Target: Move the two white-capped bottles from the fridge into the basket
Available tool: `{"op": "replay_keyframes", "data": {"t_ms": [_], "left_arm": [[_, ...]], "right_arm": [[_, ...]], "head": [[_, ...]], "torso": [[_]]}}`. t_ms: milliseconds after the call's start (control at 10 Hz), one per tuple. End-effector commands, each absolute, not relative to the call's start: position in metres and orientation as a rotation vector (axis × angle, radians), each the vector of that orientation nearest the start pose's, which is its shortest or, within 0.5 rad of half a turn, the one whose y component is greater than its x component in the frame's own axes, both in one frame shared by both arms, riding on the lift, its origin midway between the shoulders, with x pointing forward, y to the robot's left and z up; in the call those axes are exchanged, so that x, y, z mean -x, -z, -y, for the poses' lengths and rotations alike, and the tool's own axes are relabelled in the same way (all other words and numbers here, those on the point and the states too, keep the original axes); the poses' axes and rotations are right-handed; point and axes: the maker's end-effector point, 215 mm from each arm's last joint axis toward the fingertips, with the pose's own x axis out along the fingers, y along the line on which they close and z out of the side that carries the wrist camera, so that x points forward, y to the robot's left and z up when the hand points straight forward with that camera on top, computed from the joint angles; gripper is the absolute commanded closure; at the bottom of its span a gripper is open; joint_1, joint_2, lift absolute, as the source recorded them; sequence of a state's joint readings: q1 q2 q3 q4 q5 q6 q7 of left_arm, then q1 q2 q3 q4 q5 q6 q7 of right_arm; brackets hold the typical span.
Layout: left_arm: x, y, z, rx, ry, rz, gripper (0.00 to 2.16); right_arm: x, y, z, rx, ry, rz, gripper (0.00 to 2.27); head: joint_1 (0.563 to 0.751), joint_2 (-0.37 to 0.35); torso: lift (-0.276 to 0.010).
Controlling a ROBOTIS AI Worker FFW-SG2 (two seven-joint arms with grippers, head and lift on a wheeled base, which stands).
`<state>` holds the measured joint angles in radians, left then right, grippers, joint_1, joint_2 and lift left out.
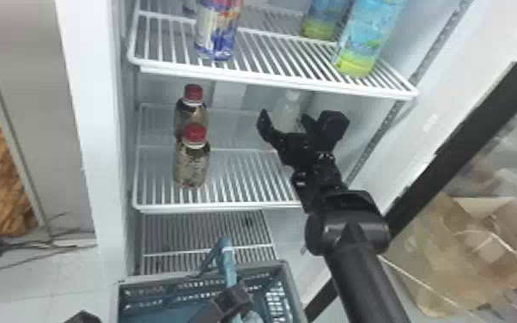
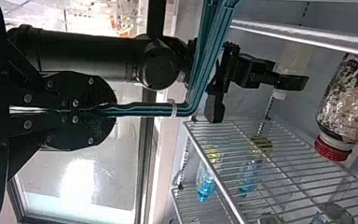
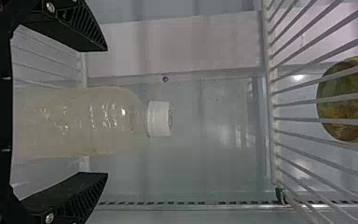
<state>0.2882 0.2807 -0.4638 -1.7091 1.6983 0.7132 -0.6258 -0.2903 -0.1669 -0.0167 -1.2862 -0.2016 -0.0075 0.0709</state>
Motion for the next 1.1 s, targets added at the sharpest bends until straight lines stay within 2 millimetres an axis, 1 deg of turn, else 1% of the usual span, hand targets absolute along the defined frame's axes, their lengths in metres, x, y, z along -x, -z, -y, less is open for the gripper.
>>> {"op": "replay_keyframes", "data": {"t_ms": [0,100,200,300,400,500,700,800,1000], "left_arm": [[-0.275,0.317,0.073,1.764,1.177,-0.700,1.12],[-0.275,0.317,0.073,1.764,1.176,-0.701,1.12],[-0.276,0.317,0.073,1.763,1.174,-0.699,1.12],[-0.274,0.317,0.074,1.772,1.177,-0.707,1.12],[-0.274,0.315,0.074,1.777,1.179,-0.704,1.12],[-0.275,0.316,0.073,1.788,1.172,-0.702,1.12],[-0.275,0.316,0.073,1.788,1.172,-0.702,1.12],[-0.274,0.316,0.074,1.788,1.173,-0.704,1.12],[-0.274,0.316,0.073,1.789,1.173,-0.706,1.12]], "right_arm": [[-0.684,0.301,0.300,-0.037,-0.015,0.020,0.16],[-0.687,0.306,0.300,-0.033,-0.015,0.009,0.31],[-0.688,0.306,0.301,-0.033,-0.014,0.007,0.65],[-0.688,0.309,0.301,-0.054,-0.011,-0.002,0.77],[-0.687,0.310,0.302,-0.058,-0.008,-0.004,0.79],[-0.687,0.310,0.302,-0.058,-0.008,-0.004,0.86],[-0.685,0.308,0.305,-0.060,-0.004,0.003,0.87],[-0.682,0.305,0.310,-0.068,0.005,0.010,0.87],[-0.674,0.289,0.310,-0.046,0.007,0.047,0.87]], "head": [[0.695,-0.350],[0.695,-0.350],[0.695,-0.350],[0.695,-0.350],[0.695,-0.350],[0.695,-0.350],[0.695,-0.350],[0.695,-0.350],[0.695,-0.350]], "torso": [[-0.260],[-0.260],[-0.260],[-0.260],[-0.260],[-0.260],[-0.260],[-0.260],[-0.260]]}}
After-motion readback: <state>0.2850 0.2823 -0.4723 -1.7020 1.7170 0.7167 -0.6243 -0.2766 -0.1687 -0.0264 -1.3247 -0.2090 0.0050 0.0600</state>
